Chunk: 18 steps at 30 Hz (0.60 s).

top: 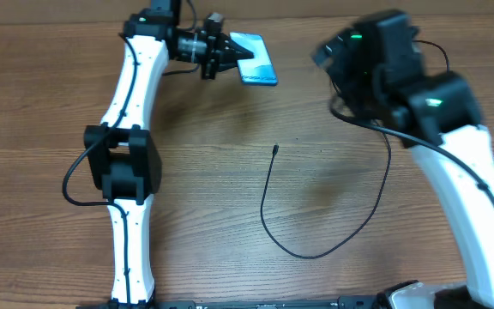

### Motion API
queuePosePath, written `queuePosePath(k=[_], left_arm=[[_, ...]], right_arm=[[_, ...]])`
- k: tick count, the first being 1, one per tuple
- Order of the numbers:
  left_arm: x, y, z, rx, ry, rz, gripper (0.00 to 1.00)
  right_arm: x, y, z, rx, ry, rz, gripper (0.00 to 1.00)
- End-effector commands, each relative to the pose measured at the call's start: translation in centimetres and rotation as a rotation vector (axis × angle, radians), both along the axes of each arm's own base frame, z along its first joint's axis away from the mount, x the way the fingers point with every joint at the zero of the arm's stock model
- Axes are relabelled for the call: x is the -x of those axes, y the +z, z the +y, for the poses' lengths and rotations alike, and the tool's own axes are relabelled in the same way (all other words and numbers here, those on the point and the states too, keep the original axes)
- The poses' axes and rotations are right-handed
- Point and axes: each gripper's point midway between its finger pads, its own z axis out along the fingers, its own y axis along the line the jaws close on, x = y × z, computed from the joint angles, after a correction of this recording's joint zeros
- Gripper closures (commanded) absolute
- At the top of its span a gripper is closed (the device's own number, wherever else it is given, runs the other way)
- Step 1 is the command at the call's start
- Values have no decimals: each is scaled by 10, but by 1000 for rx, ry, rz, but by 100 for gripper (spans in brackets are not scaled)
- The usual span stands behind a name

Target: Plug charger to phone and switch on socket

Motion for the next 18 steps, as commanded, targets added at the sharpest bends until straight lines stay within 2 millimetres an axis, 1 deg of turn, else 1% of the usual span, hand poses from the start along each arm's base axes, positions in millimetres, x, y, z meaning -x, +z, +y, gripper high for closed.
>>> queuePosePath(k=[1, 2, 3, 6, 7, 9, 11, 12, 15, 17, 18], left_arm=[[0, 6, 19, -8, -70, -354, 96], [1, 0, 24, -39, -77, -380, 96], [2, -5, 28, -69, -81, -392, 96], [4, -18, 42, -174, -80, -393, 96], [6, -21, 47, -207, -84, -395, 96], [12, -20, 52, -260, -101, -415, 96], [15, -21, 59, -334, -109, -425, 96], [17, -21, 67, -415, -108, -429, 96], [20, -17, 75, -479, -104, -437, 96], [22, -12, 77, -485, -102, -436, 96], [23, -12, 78, -490, -102, -435, 96]], right_arm=[[25, -23, -11, 140, 340, 110, 0], [36, -42, -22, 149, 328, 201, 0], [40, -51, -24, 151, 326, 240, 0], [45, -77, -23, 175, 381, 292, 0], [45, -88, -18, 172, 419, 296, 0], [44, -107, -11, 144, 441, 306, 0], [42, -120, -6, 124, 450, 305, 0], [37, -134, -3, 101, 430, 296, 0], [33, -154, 4, 62, 411, 286, 0], [31, -167, 18, 64, 462, 256, 0], [33, -174, 28, 62, 505, 252, 0]])
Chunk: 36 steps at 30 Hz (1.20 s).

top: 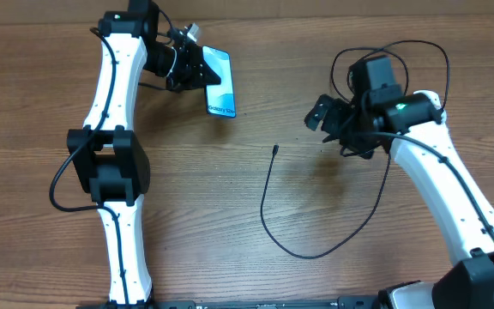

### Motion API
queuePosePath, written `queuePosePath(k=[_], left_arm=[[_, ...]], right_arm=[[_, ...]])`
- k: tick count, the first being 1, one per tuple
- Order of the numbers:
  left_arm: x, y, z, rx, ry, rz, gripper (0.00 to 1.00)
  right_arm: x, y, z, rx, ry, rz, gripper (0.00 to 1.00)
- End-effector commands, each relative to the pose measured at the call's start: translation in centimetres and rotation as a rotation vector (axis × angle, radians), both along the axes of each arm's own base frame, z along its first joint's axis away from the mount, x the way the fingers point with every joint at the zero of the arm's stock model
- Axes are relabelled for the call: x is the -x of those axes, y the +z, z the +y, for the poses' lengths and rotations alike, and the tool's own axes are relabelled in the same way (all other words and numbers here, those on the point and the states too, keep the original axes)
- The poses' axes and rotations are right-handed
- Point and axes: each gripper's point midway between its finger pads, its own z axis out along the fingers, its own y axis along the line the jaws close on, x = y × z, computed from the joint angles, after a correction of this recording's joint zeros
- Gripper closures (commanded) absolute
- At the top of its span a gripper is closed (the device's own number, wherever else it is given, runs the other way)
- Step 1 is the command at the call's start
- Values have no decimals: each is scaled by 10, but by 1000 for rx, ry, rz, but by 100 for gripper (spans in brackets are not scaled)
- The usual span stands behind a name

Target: Plug charger to phone and switch on socket

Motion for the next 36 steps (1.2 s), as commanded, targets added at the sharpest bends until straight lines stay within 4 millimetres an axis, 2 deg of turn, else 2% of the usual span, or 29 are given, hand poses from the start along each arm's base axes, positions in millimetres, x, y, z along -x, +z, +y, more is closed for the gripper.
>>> queuePosePath(k=[1, 7, 10, 14, 18, 22, 27, 31, 36], left_arm=[[2, 42, 9, -53, -13, -139, 96], [0, 39, 11, -81, -22, -163, 96], [-1, 40, 12, -83, -32, -178, 96], [-2, 38, 16, -98, -25, -177, 96], [-3, 37, 19, -106, -21, -178, 96], [-3, 37, 18, -106, -21, -179, 96], [-3, 37, 18, -106, -21, -179, 96], [-3, 37, 18, -106, -21, -177, 96], [-1, 36, 18, -106, -22, -168, 96]], right_arm=[[13, -18, 30, -32, 109, 25, 0], [32, -61, 56, 36, 224, 233, 0], [20, -77, 53, 131, 216, 303, 1], [7, -86, 62, 107, 207, 291, 1], [0, -90, 73, 85, 222, 261, 8], [-10, -98, 74, 140, 163, 224, 27], [-13, -110, 74, 269, 113, 183, 30], [-18, -115, 84, 304, 123, 140, 35], [-20, -118, 79, 359, 88, 118, 40]])
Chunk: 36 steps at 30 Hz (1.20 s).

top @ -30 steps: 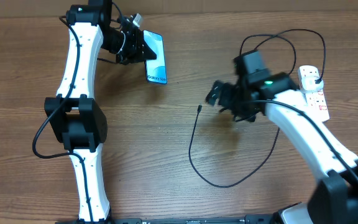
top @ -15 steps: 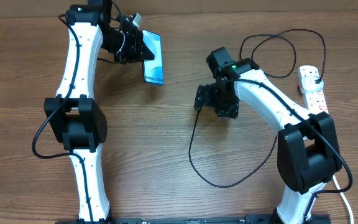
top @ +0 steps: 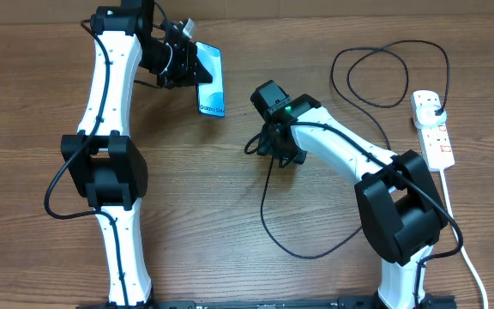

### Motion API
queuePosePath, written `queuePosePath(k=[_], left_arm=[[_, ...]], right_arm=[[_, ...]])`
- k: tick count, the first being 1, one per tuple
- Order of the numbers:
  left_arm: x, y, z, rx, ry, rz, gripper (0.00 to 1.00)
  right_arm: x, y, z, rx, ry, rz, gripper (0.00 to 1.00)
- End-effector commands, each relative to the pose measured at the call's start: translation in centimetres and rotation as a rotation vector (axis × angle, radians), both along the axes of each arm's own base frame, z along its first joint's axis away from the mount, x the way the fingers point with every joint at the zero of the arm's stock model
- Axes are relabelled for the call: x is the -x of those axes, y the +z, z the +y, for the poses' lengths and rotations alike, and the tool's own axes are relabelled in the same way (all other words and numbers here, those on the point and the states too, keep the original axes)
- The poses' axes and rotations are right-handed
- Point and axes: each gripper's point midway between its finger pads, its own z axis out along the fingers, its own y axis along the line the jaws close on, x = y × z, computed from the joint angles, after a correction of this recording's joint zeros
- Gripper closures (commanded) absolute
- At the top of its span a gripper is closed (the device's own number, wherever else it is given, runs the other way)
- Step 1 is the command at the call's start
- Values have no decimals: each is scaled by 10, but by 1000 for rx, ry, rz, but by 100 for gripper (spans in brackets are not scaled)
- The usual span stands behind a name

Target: Plug charger to phone and switch on socket

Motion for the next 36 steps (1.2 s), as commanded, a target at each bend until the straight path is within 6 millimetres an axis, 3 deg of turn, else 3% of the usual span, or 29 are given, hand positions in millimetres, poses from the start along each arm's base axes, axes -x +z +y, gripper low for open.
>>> queuePosePath(k=[1, 7, 11, 16, 33, 36], left_arm=[[-1, 28, 2, 23, -13, -79, 96], [-1, 28, 2, 23, -13, -80, 96], [-1, 28, 2, 23, -13, -80, 96], [-1, 28, 2, 23, -13, -80, 96], [-1, 29, 2, 23, -13, -82, 96], [-2, 29, 2, 23, -13, -83, 96]], right_arm=[[-13, 2, -7, 56, -40, -53, 40], [-2, -22, 0, 33, 12, 21, 41], [0, -22, 6, -1, 20, 31, 42], [1, -25, 6, 0, 19, 40, 59], [3, -35, 6, -17, 19, 40, 61], [5, -40, 3, -5, 16, 40, 65]])
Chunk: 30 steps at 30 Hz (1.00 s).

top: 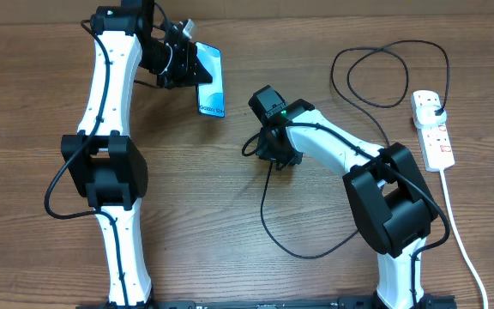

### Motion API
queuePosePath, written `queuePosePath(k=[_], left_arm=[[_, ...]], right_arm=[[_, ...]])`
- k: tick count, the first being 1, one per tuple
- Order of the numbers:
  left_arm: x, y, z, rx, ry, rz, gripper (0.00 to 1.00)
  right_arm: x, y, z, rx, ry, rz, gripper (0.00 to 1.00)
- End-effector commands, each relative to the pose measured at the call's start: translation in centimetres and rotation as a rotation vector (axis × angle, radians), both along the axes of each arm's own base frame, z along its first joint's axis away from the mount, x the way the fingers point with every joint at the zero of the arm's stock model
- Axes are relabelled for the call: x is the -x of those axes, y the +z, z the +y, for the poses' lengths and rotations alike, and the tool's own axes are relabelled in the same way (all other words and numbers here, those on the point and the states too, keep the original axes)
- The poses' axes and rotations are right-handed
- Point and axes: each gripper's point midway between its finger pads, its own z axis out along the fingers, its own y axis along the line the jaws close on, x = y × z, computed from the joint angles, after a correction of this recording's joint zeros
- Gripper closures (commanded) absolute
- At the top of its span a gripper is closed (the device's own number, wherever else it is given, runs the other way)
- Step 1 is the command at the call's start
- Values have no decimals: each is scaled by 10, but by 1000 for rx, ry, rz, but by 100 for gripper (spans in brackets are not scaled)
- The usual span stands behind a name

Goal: Plug charger to phone and switch on socket
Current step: 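Close the right gripper on the black USB-C cable plug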

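A blue phone [213,82] lies at the back of the table, left of centre, with my left gripper [194,74] shut on its left edge. The black charger cable [303,254] loops across the middle of the table. Its free plug end is hidden under my right gripper [268,156], which points down right over it. From overhead, the right gripper's fingers cannot be told as open or shut. The white power strip [433,130] lies at the right edge, with the charger plugged into its far end [430,104].
The cable coils in a loop [390,73] at the back right before reaching the power strip. The strip's own white lead [458,240] runs down the right side toward the front edge. The table is brown wood.
My right gripper has shifted slightly to the left over the cable's plug end, and the arm's elbow has swung left. The left gripper and phone have not moved.
At first my left gripper held the phone at the back centre while the right arm was raised at the back right. Then the phone was further left and turned, with the right gripper lower. Later the right gripper covered the cable's plug end, and it stays there now.
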Motion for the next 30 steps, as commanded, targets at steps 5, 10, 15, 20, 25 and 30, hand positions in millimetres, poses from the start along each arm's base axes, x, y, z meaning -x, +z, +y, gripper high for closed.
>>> queuePosePath(k=[5, 10, 15, 20, 25, 30], left_arm=[[-2, 29, 2, 26, -13, -87, 96], [-2, 29, 2, 26, -13, -88, 96], [-4, 30, 2, 27, -13, -95, 96], [-4, 30, 2, 27, -13, -96, 96], [-5, 30, 2, 27, -13, -100, 96], [-5, 30, 2, 27, -13, -100, 96]], right_arm=[[9, -16, -8, 21, -2, 20, 70], [11, -16, -7, 21, 0, 26, 76], [13, -17, -4, 5, 2, 34, 76], [15, -17, -3, -1, 3, 45, 77], [18, -17, 0, -18, 5, 59, 78], [19, -17, 0, -16, 5, 64, 79]])
